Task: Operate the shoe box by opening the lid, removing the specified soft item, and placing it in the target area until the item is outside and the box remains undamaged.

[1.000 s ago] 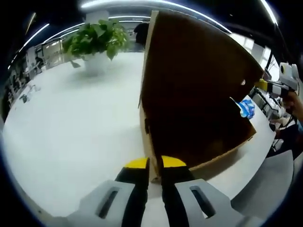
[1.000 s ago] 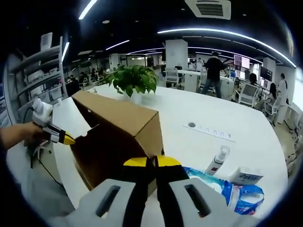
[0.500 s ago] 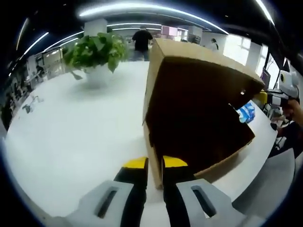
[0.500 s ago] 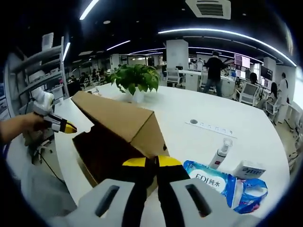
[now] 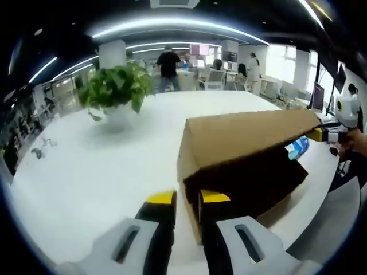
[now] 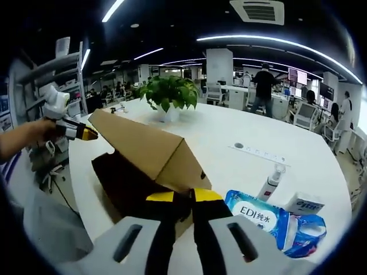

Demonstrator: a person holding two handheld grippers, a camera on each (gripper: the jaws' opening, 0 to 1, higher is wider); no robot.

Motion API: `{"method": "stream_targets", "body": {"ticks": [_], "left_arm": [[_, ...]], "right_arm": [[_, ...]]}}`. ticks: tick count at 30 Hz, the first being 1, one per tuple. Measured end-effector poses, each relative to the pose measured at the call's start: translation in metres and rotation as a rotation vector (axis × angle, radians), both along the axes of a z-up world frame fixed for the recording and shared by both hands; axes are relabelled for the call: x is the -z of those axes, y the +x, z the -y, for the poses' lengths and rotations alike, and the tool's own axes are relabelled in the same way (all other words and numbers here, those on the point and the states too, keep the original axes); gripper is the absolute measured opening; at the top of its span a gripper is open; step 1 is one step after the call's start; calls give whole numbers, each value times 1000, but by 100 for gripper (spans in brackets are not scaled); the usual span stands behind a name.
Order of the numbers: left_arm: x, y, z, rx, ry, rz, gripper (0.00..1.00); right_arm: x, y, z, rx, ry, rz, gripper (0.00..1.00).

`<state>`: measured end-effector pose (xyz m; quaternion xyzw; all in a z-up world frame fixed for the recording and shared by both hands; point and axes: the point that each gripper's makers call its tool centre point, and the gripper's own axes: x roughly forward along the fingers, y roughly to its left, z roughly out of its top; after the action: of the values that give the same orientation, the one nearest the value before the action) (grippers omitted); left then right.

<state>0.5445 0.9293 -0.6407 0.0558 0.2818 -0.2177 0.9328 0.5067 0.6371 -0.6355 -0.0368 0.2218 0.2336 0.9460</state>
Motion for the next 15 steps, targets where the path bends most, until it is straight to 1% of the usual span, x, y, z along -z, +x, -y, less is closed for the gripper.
{"method": "stream_targets", "body": {"ticks": [2, 4, 7, 9, 15], "left_arm": [[-4, 1, 2, 16, 6, 16, 13], [-4, 0, 4, 31, 7, 19, 14], [-2, -4, 10, 69, 16, 15, 17], [0, -6, 14, 94, 27, 12, 18], [3, -11, 16, 131, 56, 19, 20]], "right_arm": [[1, -1, 0, -3, -2, 1, 9], [3, -2, -1, -11, -3, 2, 9], [6, -5, -4, -29, -1, -1, 12], [10, -7, -6, -42, -14, -1, 13], [17, -12, -7, -71, -45, 2, 15]]}}
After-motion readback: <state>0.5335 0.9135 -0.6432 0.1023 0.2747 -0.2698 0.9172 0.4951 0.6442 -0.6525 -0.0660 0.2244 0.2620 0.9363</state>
